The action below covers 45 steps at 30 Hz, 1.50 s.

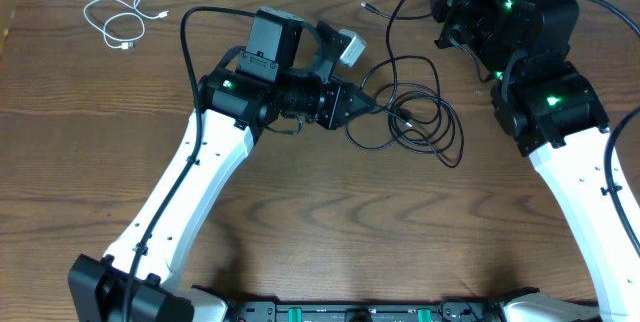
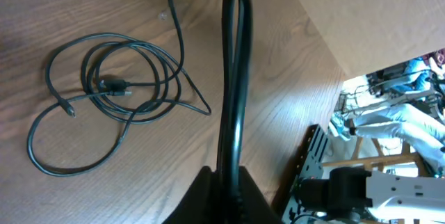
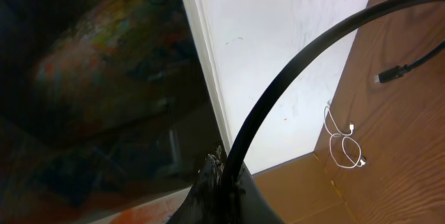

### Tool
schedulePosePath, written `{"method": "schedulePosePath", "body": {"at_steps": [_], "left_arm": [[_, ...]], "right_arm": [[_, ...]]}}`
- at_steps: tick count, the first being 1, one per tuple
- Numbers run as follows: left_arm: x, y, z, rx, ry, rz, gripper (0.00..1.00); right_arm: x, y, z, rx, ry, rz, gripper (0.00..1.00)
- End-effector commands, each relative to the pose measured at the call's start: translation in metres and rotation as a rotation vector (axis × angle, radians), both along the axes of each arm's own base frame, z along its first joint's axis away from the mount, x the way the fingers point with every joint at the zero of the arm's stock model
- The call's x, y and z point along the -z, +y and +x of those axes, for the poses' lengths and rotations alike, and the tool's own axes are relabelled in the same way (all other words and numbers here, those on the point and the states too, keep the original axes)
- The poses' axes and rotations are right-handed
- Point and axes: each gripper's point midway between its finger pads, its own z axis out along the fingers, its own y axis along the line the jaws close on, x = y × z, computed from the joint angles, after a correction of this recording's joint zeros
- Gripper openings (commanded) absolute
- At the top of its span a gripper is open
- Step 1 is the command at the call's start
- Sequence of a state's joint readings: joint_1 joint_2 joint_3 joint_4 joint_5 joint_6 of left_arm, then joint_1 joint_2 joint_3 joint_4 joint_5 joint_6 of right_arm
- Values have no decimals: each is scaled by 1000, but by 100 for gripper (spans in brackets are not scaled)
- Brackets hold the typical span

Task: Untangle cables

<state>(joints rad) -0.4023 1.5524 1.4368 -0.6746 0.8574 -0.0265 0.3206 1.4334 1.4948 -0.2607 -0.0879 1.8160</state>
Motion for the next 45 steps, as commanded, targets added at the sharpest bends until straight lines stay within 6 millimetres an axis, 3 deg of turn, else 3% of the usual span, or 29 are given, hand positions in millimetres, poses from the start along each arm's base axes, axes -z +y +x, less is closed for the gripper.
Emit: {"method": "schedulePosePath", "body": {"at_steps": [1,10,18,21,23,24,30,32,39,45], "left_arm": [[-6,1,-2,-6,-8,-6,8],[-39,8,16,-150,20,-42,7],[-122,4,24,-182,-102,-159,7],[-156,4,25,-193,-156,-215,7],[-179,4,25,-204,-190,-260,8],[-192,4,25,-208,-211,-286,7],[-255,8,32,-282,-291,-448,7],[-265,12,39,-326,-336,-464,7],[-265,36,71,-551,-403,-419,8],[-265,69,97,-749,-507,-338,7]], "right_arm": [[1,-1,1,18,12,3,2],[46,-60,3,156,117,-307,3],[96,-110,-17,141,308,-542,9],[110,-123,-27,122,375,-602,17],[118,-129,-34,106,412,-639,26],[123,-132,-38,90,435,-664,41],[144,-157,-64,71,561,-855,86],[150,-161,-72,48,596,-897,99],[160,-163,-89,-93,637,-1035,99],[167,-164,-102,-128,690,-1046,99]]}}
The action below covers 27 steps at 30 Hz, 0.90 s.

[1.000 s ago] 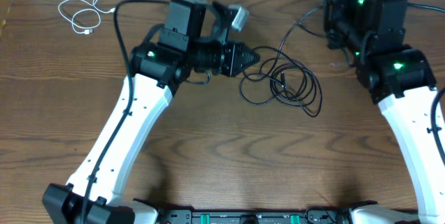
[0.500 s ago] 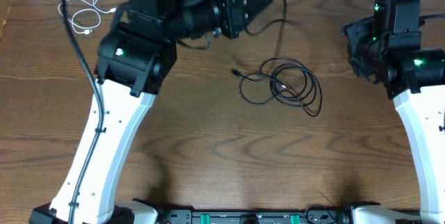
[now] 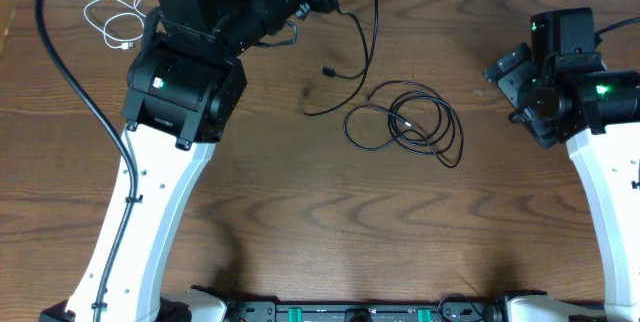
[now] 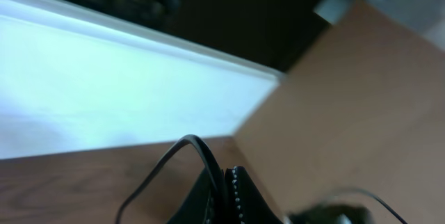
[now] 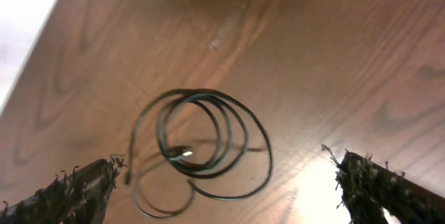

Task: Untangle cables

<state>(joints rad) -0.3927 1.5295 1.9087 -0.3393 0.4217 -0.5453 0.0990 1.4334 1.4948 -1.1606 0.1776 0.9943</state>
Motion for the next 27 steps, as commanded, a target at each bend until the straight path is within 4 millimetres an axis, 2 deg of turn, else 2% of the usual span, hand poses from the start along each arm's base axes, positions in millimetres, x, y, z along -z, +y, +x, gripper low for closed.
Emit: {"method": "schedulePosePath", "body": {"at_steps": [1,5,9,12,17,21,24,27], "left_arm": [[-10,39,20,-223,-68,61,8],[5,79,37,-397,-34,138,8],[8,115,48,-491,-44,193,7],[12,166,58,-651,-23,227,8],[27,216,66,-761,17,297,8],[47,235,76,-790,79,322,8],[58,231,83,-760,100,326,7],[57,218,90,-689,80,304,8]], "right_arm": [[0,-6,-4,-23,24,-44,99],[4,-7,-10,-26,54,-48,99],[6,-7,-11,-30,62,-50,99],[9,-6,-13,-32,72,-51,99],[11,-6,-15,-34,81,-52,99],[11,-5,-14,-34,79,-51,99],[11,-5,-14,-36,81,-48,99],[12,-5,-14,-35,83,-49,99]]}}
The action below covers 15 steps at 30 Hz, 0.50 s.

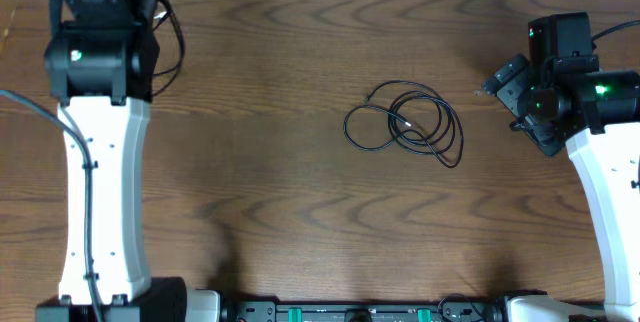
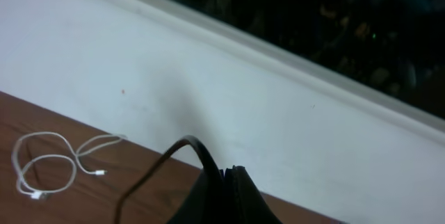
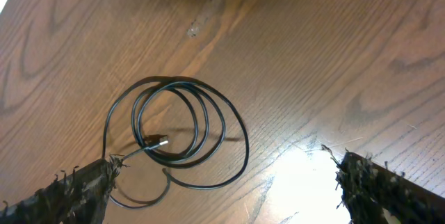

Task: Untangle cables

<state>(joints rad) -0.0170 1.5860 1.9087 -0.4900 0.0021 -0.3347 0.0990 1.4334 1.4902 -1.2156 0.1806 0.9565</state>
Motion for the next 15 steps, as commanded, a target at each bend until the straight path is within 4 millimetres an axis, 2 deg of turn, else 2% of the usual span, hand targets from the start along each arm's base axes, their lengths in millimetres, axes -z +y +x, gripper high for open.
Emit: {"method": "schedulePosePath", "body": {"at_steps": [1,6,10,13,15], "left_arm": [[-7,-16,7,98,-33,0,7],[-10,-26,12,150,-55,-23,7],[1,-35,18,197,-28,-36,7],[18,-27,26,181,12,-39,7],[33,-14,35,152,45,-41,7]], "right_arm": [[4,-3,-1,-4,19,-24,99],[5,-3,-1,-4,19,-24,99],[4,-3,-1,-4,19,-24,99],[4,-3,-1,-4,19,-24,99],[5,-3,-2,-4,22,-25,99]]}}
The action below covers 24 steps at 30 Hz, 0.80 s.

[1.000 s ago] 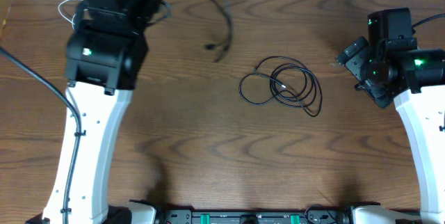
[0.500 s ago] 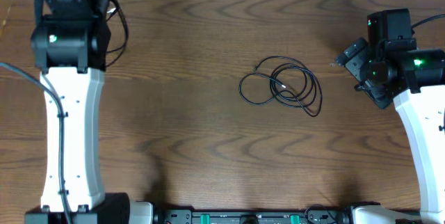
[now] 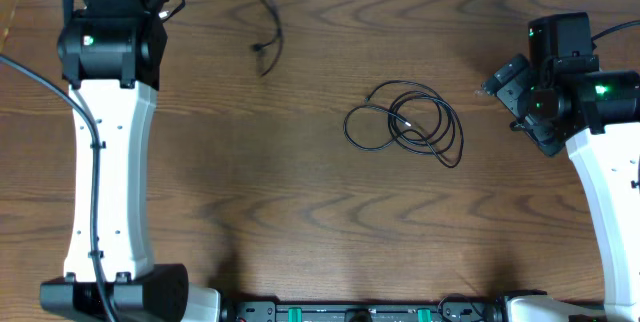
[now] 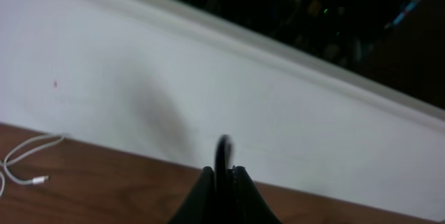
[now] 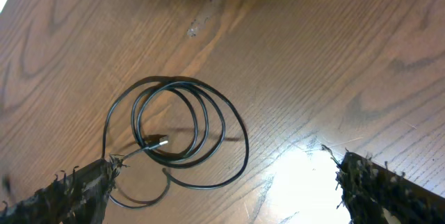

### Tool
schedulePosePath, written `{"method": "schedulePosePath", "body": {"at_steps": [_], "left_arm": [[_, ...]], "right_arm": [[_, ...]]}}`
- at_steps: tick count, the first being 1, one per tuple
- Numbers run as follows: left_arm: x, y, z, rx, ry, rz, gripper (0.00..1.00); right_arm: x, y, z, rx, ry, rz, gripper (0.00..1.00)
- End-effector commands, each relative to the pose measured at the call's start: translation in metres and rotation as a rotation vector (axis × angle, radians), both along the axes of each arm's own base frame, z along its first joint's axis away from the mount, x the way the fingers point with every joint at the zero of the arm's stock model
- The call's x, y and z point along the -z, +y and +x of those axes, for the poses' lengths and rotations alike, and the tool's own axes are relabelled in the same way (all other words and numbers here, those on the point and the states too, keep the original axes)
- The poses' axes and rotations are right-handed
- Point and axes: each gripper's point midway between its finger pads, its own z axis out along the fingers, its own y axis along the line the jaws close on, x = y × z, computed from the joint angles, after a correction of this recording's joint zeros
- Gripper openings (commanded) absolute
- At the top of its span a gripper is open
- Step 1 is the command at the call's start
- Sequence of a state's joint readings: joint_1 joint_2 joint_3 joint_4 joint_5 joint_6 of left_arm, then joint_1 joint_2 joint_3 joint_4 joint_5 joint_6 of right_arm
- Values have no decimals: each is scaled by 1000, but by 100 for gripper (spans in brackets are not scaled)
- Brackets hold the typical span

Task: Untangle cables

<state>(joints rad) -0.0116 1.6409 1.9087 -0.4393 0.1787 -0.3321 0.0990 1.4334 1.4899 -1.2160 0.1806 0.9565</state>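
Note:
My left gripper (image 4: 224, 172) is shut on a thin black cable (image 3: 264, 48). It is up at the back left corner of the table, and the cable trails from it to the right, its free end over the wood. A second black cable (image 3: 405, 127) lies coiled in loose loops at mid-table, separate from the first. The same coil (image 5: 177, 130) shows in the right wrist view under my right gripper (image 5: 226, 175), which is open, holds nothing and hangs above the table to the coil's right.
A thin white cable (image 4: 21, 168) lies on the wood at the back left, near a white wall (image 4: 139, 78). In the overhead view the left arm (image 3: 105, 142) stretches along the left side and the right arm (image 3: 600, 172) along the right edge.
The held cable hung close beside the left arm; now it trails out to the right with its end farther from the arm. The left wrist view has turned slightly. The right arm has not moved.
Both grippers were shut on one black cable, the left beside the coil at mid-table, the right at the back right. Then the right was open over the table and the left was raised at the back with the cable free of the coil. The left then stood at the back left corner.

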Motion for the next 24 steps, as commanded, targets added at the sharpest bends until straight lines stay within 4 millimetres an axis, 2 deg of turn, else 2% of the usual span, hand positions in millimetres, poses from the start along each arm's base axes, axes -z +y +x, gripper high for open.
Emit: {"method": "schedulePosePath", "body": {"at_steps": [1,6,8,9,10,13,17,24], "left_arm": [[27,22,19,-29,58,3,8],[85,90,41,-152,186,-11,8],[112,122,47,-204,239,-17,8],[133,147,49,-234,279,4,7],[148,164,50,-253,307,12,7],[188,209,46,-320,393,9,7],[232,259,34,-364,482,40,7],[289,331,14,-424,569,124,7]], "right_arm": [[5,-3,-2,-4,22,-25,99],[5,-3,-3,-4,25,-25,99],[5,-3,-2,-4,24,-25,99],[5,-3,-2,-4,23,-25,99],[5,-3,-2,-4,22,-25,99],[4,-4,-1,-2,17,-28,99],[2,-5,3,1,-1,-33,99],[-1,-4,9,1,-29,-30,99]]}}
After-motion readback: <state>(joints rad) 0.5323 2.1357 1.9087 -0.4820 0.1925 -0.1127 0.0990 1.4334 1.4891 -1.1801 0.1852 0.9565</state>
